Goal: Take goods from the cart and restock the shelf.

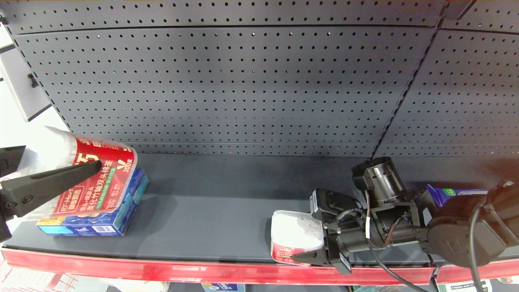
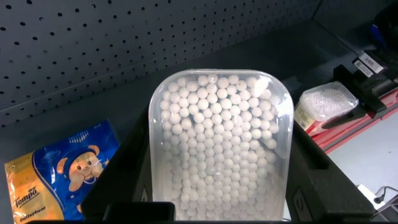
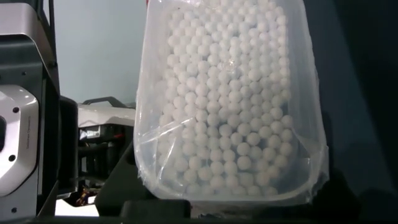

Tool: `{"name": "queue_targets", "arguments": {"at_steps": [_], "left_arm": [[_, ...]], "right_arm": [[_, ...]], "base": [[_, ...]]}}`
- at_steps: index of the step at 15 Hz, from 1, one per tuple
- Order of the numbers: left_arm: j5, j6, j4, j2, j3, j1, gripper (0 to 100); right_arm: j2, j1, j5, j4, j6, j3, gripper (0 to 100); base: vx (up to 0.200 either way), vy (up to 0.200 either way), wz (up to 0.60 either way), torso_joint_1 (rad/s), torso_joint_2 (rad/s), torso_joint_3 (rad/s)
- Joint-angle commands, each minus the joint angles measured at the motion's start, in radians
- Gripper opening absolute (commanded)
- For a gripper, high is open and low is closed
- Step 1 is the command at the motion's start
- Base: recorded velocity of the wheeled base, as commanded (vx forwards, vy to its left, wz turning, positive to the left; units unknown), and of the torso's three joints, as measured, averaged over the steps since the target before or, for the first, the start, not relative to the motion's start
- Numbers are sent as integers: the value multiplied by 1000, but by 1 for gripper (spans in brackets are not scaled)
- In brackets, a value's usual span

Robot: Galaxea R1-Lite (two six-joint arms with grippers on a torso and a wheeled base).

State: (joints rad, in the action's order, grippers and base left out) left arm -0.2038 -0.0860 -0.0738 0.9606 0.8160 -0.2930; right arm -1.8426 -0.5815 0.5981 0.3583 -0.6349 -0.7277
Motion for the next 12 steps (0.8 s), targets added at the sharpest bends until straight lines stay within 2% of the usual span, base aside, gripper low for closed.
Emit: {"name": "queue_targets", "arguments": {"at_steps": [1, 12], "left_arm": [[0, 0, 0, 3, 0, 0, 0], [0, 2, 0, 4, -4, 0, 0]], "right_arm": [[5, -1, 0, -1, 1, 2, 0], [-3, -4, 35, -1, -9, 10, 0]], "base": [[0, 0, 0, 0, 0, 0], [0, 0, 0, 0, 0, 0]]}}
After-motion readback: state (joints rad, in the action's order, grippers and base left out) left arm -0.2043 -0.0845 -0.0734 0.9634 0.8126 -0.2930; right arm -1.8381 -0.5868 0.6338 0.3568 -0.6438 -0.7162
